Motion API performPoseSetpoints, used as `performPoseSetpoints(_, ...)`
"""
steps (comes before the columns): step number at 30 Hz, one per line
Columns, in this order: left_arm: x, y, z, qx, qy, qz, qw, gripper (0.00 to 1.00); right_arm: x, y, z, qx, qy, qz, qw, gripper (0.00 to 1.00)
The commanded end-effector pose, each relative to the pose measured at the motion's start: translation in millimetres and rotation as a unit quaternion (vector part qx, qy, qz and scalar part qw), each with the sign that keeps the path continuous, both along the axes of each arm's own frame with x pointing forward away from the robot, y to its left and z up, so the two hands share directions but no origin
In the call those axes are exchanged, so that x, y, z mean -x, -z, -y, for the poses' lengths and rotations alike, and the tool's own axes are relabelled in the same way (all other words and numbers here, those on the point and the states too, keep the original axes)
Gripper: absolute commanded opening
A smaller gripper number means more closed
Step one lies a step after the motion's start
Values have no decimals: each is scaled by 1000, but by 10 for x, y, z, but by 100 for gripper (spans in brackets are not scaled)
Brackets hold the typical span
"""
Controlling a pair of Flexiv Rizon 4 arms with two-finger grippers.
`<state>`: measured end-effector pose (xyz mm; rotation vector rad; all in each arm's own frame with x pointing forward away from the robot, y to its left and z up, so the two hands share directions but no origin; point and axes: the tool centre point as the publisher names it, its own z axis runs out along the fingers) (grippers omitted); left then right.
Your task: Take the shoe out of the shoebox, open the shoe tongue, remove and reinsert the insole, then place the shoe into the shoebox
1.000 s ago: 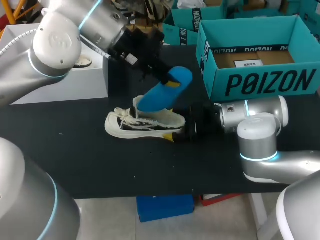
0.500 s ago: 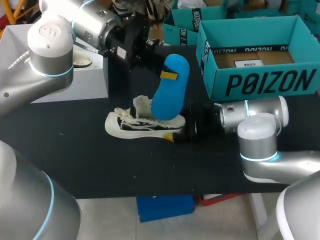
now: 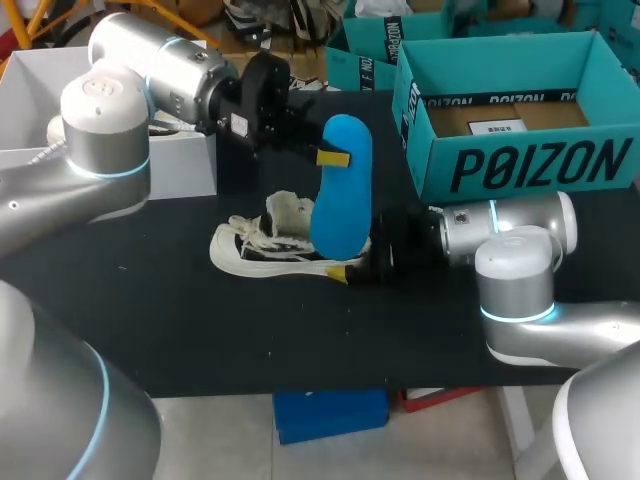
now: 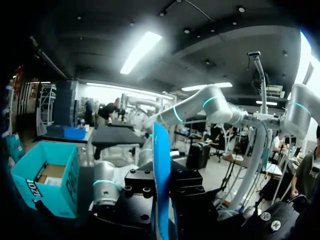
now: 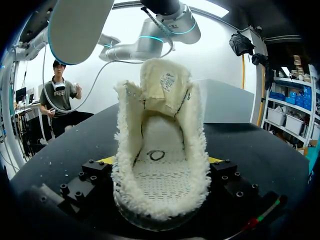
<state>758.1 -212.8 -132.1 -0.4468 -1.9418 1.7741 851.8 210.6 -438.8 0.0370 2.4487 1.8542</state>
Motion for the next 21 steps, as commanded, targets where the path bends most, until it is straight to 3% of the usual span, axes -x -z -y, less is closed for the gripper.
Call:
performPoseSetpoints(1,17,-1,1,0,-3,1,1000,0,-10,93,5,-1,1,0,1000,0)
performPoseSetpoints(7,-30,-60,-401,28,-83,-85,993,0,-10,93,5,-1,1,0,1000,0)
performPoseSetpoints(17,-59,-446,-537,0,-155,-129,979,0,-10,93,5,-1,1,0,1000,0)
performPoseSetpoints(21,-64,-484,-563,-23,-193,-139,971,0,-10,93,5,-1,1,0,1000,0)
